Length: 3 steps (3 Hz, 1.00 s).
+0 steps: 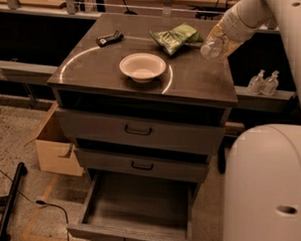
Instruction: Place water bottle into bottom drawer
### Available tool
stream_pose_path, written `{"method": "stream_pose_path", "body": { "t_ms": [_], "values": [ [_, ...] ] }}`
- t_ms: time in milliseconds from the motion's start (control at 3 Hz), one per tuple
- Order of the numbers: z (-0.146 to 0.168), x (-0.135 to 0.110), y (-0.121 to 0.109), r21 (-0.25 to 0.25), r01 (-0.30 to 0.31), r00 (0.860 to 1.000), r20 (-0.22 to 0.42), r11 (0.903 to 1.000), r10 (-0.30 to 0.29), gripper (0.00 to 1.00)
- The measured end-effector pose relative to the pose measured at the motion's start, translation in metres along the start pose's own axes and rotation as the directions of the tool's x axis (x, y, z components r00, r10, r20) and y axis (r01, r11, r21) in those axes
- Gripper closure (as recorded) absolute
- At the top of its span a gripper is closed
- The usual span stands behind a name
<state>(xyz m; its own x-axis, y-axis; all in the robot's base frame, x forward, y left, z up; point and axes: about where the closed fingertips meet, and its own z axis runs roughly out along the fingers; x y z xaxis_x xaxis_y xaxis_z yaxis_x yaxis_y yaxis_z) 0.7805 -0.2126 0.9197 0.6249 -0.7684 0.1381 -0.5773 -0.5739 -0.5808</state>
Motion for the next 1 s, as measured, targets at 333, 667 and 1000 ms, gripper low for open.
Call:
{"method": "stream_pose_path", "body": {
  "t_ms": [333,667,1000],
  "values": [
    [-0.021,-0.037,0.013,0.084,0.050,0.989,0.133,0.9952,-0.061,1.00],
    [-0.010,-0.047,0.019,0.075,0.054,0.984,0.164,0.9958,-0.065,1.00],
    [-0.023,-0.059,0.014,0.080,0.111,0.976,0.178,0.9906,-0.124,1.00]
  ]
}}
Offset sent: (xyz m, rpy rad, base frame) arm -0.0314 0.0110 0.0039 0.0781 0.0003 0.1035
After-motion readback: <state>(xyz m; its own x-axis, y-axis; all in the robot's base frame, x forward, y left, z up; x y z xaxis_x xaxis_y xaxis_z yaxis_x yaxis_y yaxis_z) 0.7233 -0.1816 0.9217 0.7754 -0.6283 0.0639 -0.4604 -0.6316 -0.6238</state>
